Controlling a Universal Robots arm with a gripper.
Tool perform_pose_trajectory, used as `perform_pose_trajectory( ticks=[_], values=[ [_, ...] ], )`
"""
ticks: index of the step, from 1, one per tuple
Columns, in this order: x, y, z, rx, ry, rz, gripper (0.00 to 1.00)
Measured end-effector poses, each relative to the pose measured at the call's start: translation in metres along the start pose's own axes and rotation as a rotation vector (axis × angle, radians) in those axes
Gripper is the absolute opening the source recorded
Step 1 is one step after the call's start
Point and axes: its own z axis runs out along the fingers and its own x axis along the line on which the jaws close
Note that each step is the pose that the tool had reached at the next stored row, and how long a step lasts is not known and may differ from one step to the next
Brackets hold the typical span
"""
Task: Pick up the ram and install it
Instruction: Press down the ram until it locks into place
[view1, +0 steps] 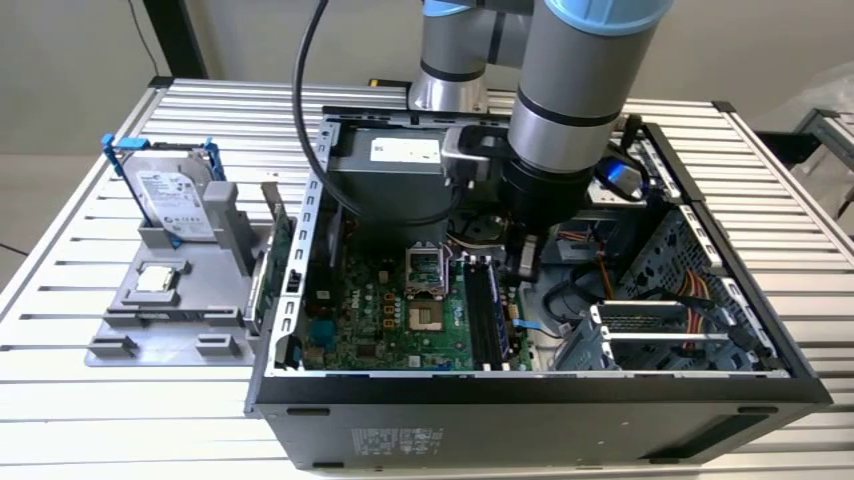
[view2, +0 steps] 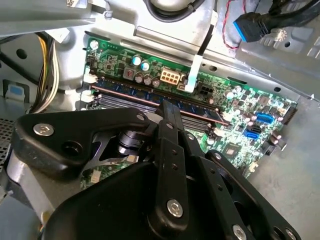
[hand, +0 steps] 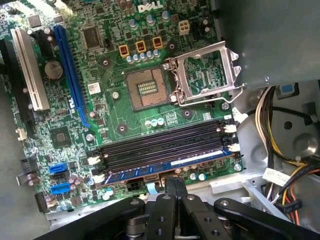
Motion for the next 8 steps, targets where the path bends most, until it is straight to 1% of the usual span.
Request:
perform_pose_trajectory(
  ticks=[8],
  values=[
    [0.0000,0.0002,0.0013,0.0005,-0.0014,-0.038,0.00]
  ],
)
